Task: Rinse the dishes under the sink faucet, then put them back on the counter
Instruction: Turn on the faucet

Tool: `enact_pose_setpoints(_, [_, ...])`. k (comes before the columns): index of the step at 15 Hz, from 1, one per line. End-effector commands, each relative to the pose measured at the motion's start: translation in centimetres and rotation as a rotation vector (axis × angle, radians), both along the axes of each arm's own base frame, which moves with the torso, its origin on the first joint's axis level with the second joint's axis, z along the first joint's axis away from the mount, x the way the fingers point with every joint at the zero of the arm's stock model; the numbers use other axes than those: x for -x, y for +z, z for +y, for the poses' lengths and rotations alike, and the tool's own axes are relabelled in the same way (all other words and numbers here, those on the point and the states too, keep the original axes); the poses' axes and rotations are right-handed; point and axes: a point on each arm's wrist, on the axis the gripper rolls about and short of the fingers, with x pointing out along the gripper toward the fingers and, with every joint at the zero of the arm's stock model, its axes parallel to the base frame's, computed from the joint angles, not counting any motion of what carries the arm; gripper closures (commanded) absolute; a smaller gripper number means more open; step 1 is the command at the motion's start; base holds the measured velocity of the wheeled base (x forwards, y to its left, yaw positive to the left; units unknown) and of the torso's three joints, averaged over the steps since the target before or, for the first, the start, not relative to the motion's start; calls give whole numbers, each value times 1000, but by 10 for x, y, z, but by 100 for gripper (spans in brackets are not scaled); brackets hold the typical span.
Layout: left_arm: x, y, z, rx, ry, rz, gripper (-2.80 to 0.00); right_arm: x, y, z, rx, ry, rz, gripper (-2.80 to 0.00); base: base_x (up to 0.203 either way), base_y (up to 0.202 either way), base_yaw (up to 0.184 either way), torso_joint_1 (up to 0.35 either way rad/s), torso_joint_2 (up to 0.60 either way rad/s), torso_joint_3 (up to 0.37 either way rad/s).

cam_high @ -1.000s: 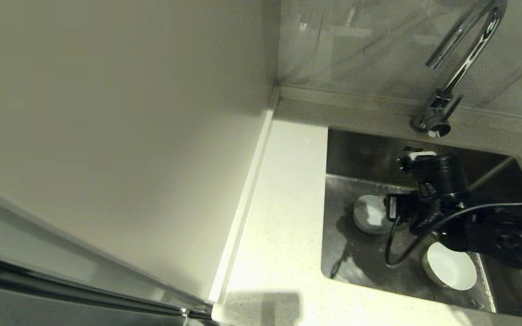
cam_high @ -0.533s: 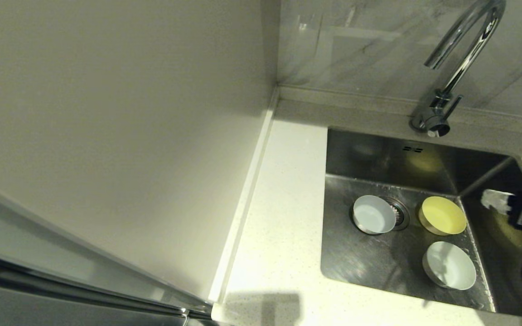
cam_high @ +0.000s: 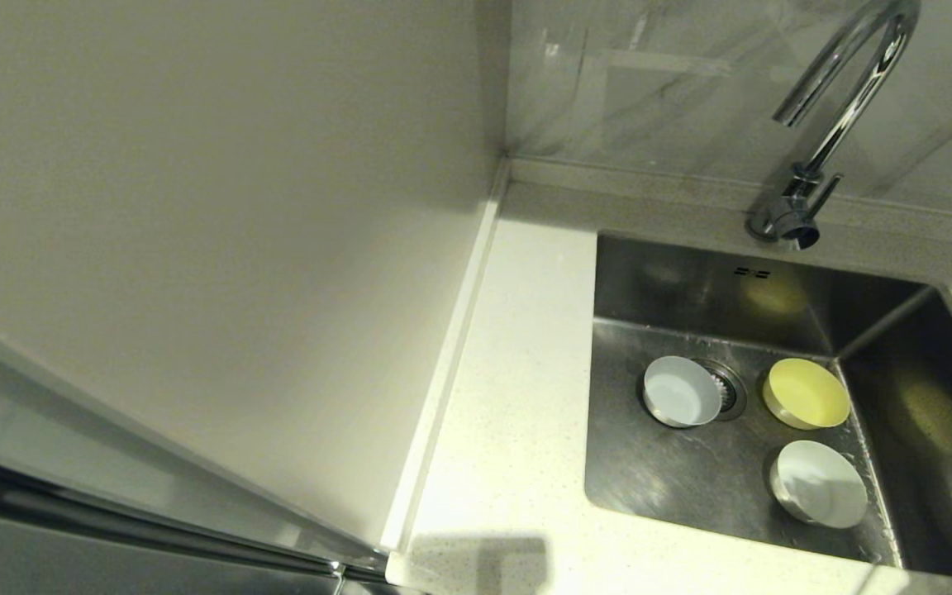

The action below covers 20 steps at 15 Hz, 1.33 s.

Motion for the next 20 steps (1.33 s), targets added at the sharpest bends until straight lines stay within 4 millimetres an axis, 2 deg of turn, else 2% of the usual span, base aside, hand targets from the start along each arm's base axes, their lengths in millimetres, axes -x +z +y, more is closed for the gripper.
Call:
enact_pose_setpoints(1, [0,-1,0,0,0,2,0,4,15,0,-19,-5,-72,0,0,0,0,0,0,0])
enact_pose_setpoints(2, [0,-1,0,0,0,2,0,1,24,0,-57,-16,-109,0,0,0,0,0,0,0])
enact_pose_setpoints(4, [0,-1,0,0,0,2,0,-16,35,-1,-158,-51,-131,0,0,0,0,0,0,0])
enact_pose_setpoints(7, [0,-1,0,0,0,2,0,-65,36,-15,-306,-108,-74,0,0,0,0,0,0,0])
enact_pose_setpoints(8, [0,-1,0,0,-1,2,0,-86,39,-30,-377,-103,-60,0,0,0,0,0,0,0])
enact_pose_setpoints(11, [0,-1,0,0,0,2,0,-148,43,-78,-638,55,-16,0,0,0,0,0,0,0])
enact_pose_setpoints(13, [0,-1,0,0,-1,2,0,-189,32,-106,-760,93,13,0,0,0,0,0,0,0])
enact_pose_setpoints(15, [0,-1,0,0,0,1,0,-222,20,-130,-869,142,3,0,0,0,0,0,0,0])
enact_pose_setpoints(18, [0,-1,0,0,0,2,0,-241,18,-165,-1081,343,-121,0,0,0,0,0,0,0])
enact_pose_setpoints(20, [0,-1,0,0,0,2,0,-249,12,-181,-1125,392,-177,0,0,0,0,0,0,0])
